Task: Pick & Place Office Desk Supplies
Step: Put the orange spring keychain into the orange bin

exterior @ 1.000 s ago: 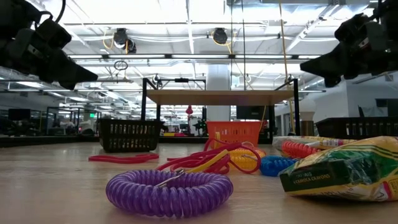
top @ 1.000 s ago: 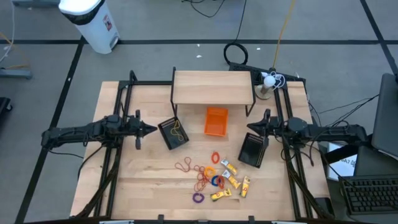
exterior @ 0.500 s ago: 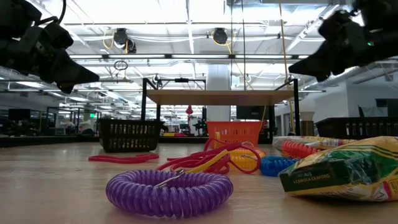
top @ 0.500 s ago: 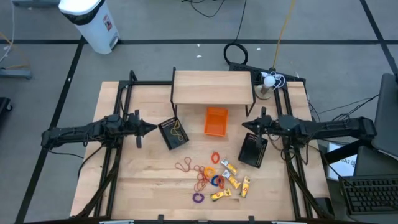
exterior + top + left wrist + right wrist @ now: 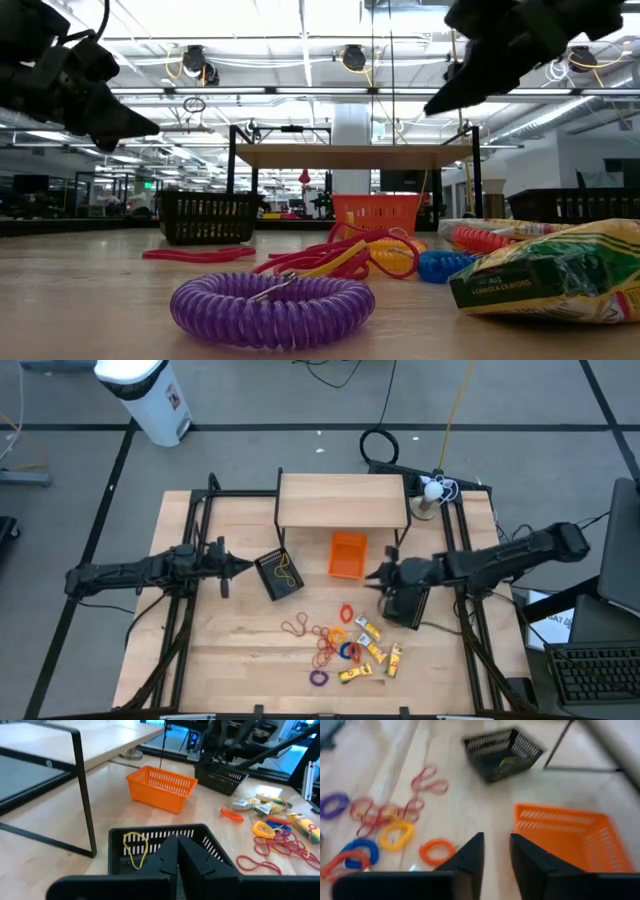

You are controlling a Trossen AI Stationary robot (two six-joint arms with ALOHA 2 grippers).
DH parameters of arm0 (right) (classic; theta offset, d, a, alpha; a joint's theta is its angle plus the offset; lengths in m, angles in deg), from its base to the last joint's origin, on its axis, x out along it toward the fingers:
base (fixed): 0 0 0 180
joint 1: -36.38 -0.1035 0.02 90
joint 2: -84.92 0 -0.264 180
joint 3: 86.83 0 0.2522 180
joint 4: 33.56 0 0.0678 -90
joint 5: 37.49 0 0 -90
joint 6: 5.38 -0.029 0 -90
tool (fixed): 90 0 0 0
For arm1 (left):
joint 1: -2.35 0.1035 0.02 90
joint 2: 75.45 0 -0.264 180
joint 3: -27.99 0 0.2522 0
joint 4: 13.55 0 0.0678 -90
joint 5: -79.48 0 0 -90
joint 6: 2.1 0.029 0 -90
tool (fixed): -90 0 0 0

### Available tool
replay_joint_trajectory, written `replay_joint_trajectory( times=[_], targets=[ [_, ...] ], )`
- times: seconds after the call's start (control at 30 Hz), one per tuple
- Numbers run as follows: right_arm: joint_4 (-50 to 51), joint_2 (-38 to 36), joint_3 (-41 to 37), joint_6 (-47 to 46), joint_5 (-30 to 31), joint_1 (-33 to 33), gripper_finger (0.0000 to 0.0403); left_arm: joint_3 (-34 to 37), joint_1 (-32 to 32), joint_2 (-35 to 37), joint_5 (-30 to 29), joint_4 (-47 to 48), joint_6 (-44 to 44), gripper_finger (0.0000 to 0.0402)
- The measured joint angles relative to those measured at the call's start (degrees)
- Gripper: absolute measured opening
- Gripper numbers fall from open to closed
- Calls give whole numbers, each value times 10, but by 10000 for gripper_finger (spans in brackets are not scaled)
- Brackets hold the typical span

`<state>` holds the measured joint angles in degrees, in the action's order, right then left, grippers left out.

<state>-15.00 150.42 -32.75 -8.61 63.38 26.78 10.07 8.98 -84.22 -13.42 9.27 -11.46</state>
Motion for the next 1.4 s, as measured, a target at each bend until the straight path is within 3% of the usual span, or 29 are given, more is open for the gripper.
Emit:
replay_joint_trajectory(
  times=[0.23,0.57,0.8,0.97,1.2,1.4],
  targets=[
    [-4,114,51,18,0,-30,163,0,0,-27,-1,0,-4,23],
    [21,272,148,163,-4,-59,160,1,0,-36,-2,-12,-4,2],
    [88,352,226,236,-6,-49,161,1,0,-36,-2,-14,-3,22],
    [86,382,240,281,-50,-35,160,1,0,-36,-2,-15,-2,18],
    [116,397,240,282,-50,-15,155,1,0,-36,-2,-18,2,2],
    [131,397,240,284,-74,-7,154,1,0,-36,-2,-18,2,19]
  ],
)
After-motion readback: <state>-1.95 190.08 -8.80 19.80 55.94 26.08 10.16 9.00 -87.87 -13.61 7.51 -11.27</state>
